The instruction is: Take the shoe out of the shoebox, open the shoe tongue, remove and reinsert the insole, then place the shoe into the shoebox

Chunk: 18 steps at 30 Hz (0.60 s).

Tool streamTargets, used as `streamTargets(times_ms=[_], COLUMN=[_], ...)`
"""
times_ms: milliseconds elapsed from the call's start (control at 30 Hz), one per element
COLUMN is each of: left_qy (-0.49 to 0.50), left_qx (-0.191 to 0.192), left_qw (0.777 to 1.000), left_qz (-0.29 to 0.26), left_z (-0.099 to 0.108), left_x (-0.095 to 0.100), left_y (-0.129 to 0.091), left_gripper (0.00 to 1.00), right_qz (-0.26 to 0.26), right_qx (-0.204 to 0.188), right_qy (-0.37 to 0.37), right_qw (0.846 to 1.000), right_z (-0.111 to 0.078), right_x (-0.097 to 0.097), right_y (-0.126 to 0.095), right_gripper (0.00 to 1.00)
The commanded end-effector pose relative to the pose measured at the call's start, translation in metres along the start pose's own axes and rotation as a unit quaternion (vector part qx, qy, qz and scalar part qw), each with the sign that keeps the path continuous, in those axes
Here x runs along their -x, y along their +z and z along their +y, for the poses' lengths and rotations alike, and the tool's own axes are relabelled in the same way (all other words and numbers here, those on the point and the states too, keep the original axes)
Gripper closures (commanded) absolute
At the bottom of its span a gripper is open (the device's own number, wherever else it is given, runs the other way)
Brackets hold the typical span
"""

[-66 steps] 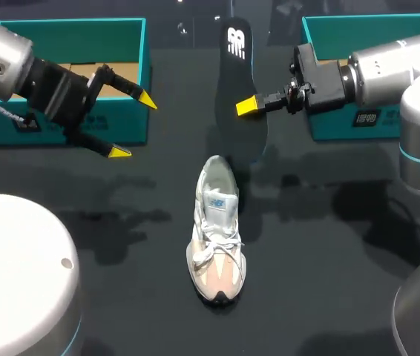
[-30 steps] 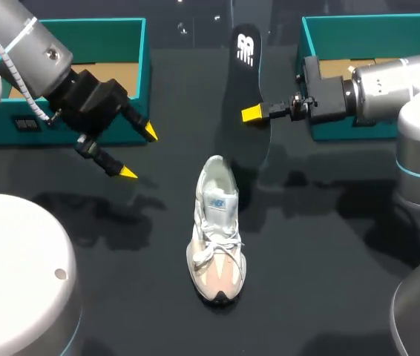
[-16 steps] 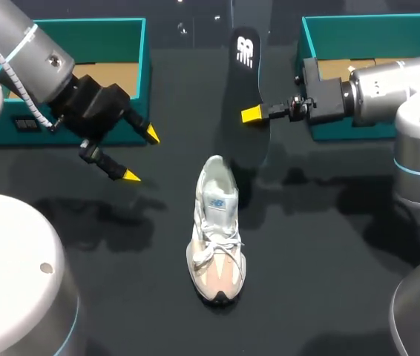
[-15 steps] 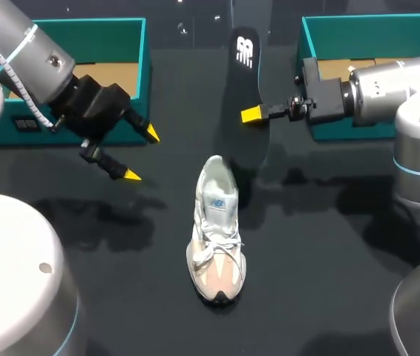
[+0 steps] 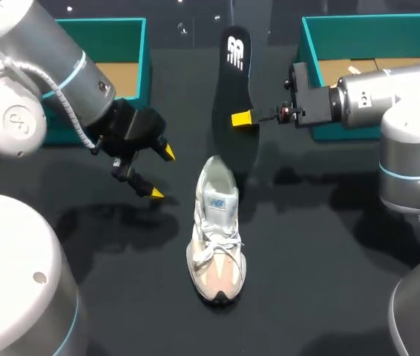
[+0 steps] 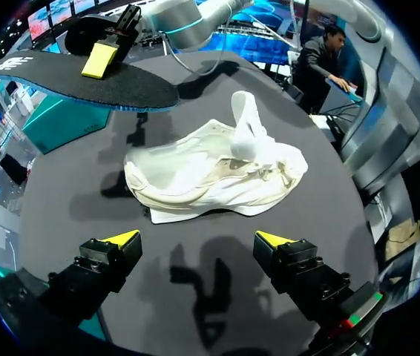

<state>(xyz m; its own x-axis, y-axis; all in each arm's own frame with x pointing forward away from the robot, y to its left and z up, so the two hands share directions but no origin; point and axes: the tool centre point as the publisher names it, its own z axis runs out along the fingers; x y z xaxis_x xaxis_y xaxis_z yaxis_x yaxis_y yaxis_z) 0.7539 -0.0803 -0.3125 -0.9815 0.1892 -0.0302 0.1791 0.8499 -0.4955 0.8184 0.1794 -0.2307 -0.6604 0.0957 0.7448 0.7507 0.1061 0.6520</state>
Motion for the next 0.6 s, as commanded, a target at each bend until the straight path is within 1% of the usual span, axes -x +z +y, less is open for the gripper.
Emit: streamTargets(times_ms=[33, 333, 367, 400, 433, 467, 533, 600], left_qy=[-0.008, -0.008, -0.002, 0.007, 0.011, 0.016, 0.026, 0.029], left_qx=[0.02, 0.02, 0.024, 0.028, 0.021, 0.024, 0.032, 0.033], left_qw=[1.0, 1.0, 1.0, 1.0, 1.0, 1.0, 0.999, 0.999], left_qz=[0.004, 0.004, 0.001, 0.001, 0.001, -0.008, -0.021, -0.027], left_z=[-0.003, -0.003, -0.003, -0.005, -0.006, -0.007, -0.009, -0.011], left_x=[0.012, 0.012, 0.011, 0.011, 0.011, 0.011, 0.012, 0.014], left_y=[0.017, 0.017, 0.022, 0.027, 0.031, 0.034, 0.042, 0.045], left_gripper=[0.0, 0.0, 0.0, 0.0, 0.0, 0.0, 0.0, 0.0], right_qz=[0.012, 0.012, 0.012, 0.005, 0.001, 0.0, 0.014, 0.011], right_qx=[0.002, 0.002, 0.002, -0.003, -0.009, -0.012, -0.014, -0.013], right_qy=[0.0, 0.0, 0.0, 0.005, 0.004, -0.006, -0.026, -0.032], right_qw=[1.0, 1.0, 1.0, 1.0, 1.0, 1.0, 0.999, 0.999], right_z=[-0.003, -0.003, -0.003, -0.005, -0.007, -0.007, -0.008, -0.007], right_x=[0.013, 0.013, 0.013, 0.017, 0.02, 0.021, 0.02, 0.019], right_y=[0.005, 0.005, 0.005, 0.01, 0.014, 0.017, 0.022, 0.024], right_gripper=[1.0, 1.0, 1.0, 1.0, 1.0, 1.0, 1.0, 1.0])
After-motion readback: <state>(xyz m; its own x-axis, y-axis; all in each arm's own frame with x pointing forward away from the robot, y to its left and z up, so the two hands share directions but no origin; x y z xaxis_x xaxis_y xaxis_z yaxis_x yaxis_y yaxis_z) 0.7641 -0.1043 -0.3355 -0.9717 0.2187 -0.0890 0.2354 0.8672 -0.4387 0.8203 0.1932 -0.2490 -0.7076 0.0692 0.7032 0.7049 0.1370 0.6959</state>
